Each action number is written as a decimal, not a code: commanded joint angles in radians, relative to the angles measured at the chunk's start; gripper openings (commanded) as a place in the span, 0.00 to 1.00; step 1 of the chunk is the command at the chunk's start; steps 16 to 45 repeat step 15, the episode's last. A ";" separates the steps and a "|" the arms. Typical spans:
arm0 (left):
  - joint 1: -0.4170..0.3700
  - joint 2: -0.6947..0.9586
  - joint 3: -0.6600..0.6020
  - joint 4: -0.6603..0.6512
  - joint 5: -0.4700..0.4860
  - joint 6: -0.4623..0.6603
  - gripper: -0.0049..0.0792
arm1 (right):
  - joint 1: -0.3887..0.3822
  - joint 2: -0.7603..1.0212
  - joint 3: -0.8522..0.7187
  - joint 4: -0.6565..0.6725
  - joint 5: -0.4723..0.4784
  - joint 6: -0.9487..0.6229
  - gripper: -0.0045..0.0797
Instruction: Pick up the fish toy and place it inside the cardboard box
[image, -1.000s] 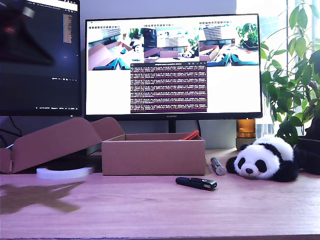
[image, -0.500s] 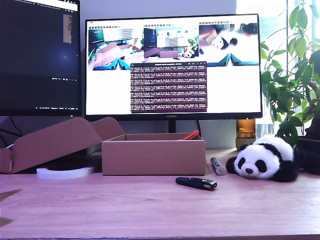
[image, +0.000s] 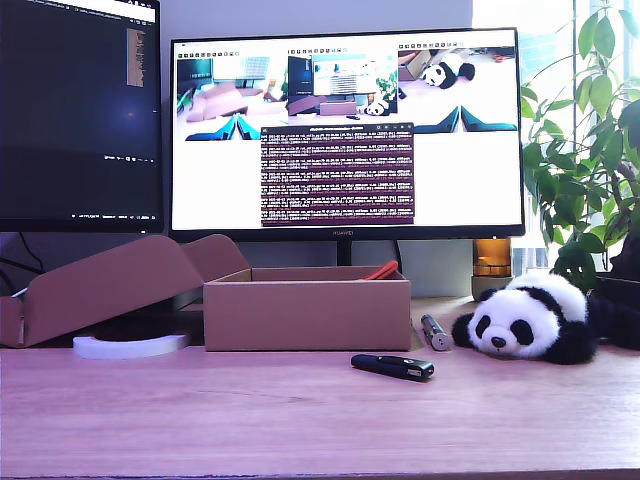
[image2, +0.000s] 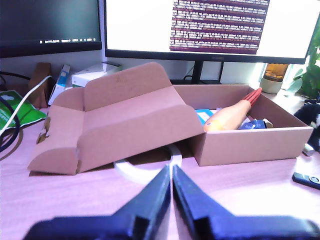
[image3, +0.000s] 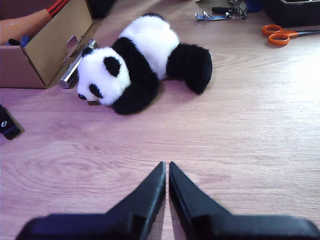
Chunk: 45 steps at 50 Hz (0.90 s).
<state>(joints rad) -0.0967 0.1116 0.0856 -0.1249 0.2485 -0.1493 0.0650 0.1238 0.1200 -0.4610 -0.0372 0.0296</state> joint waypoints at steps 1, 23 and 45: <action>0.004 -0.033 -0.015 -0.038 -0.003 -0.002 0.04 | -0.003 0.009 -0.008 0.006 0.002 0.007 0.04; 0.004 -0.124 -0.015 -0.145 -0.014 -0.001 0.04 | -0.003 0.009 -0.008 0.006 0.003 0.007 0.04; 0.004 -0.124 -0.015 -0.145 -0.014 -0.001 0.04 | -0.003 0.009 -0.008 0.006 0.003 0.007 0.04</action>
